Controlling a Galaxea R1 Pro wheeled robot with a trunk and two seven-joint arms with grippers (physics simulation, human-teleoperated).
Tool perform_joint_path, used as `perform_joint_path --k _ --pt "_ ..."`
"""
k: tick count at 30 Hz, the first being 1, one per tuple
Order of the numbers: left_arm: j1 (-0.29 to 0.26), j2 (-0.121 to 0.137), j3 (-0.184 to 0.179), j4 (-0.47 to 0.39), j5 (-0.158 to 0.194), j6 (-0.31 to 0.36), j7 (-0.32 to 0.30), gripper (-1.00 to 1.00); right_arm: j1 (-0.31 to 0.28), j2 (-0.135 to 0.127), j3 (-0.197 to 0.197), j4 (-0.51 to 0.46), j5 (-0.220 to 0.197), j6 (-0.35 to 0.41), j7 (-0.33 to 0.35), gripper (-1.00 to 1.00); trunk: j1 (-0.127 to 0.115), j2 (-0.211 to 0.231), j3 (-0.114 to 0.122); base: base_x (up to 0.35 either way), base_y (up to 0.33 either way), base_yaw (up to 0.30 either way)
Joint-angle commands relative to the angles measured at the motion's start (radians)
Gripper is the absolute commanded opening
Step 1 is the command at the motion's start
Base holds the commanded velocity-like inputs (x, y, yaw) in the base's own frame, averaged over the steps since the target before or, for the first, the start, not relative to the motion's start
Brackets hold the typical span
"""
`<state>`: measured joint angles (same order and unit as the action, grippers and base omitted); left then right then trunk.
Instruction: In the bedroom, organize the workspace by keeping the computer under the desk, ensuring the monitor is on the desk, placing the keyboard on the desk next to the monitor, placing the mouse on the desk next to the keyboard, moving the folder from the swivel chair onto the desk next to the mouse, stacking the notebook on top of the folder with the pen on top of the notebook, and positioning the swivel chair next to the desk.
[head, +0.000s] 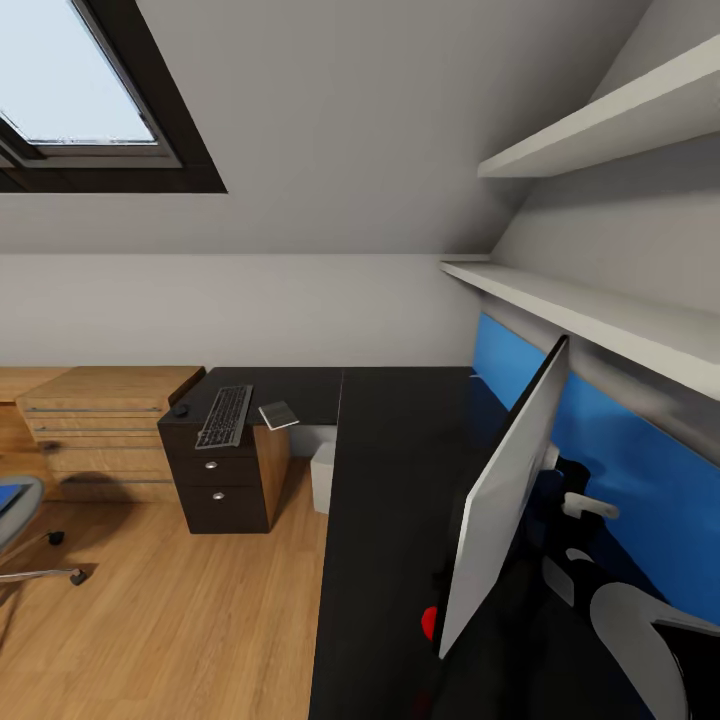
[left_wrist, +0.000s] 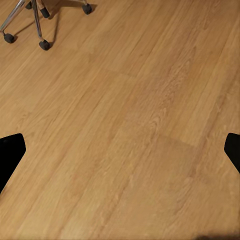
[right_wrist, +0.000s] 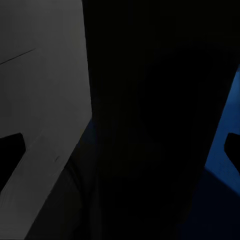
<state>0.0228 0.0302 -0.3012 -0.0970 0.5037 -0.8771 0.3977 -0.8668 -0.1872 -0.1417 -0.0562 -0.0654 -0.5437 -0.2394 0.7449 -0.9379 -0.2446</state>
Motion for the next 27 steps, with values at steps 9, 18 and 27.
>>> perform_joint_path --k 9,18,27 --pt "0.0 0.001 -0.009 -0.003 0.006 0.001 0.005 1.0 -0.001 0.0 -0.001 0.001 -0.008 -0.005 0.004 1.0 0.0 -0.001 -0.001 -0.004 0.0 0.0" --pt "0.0 0.001 -0.01 -0.003 0.006 0.001 0.004 1.0 -0.001 0.0 -0.001 0.001 -0.008 -0.005 0.005 1.0 0.0 -0.001 -0.001 -0.113 0.0 0.0" --pt "0.0 0.001 -0.01 -0.003 0.006 0.001 0.004 1.0 -0.001 0.001 -0.001 0.001 -0.008 -0.005 0.005 1.0 0.0 -0.001 -0.001 -0.022 0.0 0.0"
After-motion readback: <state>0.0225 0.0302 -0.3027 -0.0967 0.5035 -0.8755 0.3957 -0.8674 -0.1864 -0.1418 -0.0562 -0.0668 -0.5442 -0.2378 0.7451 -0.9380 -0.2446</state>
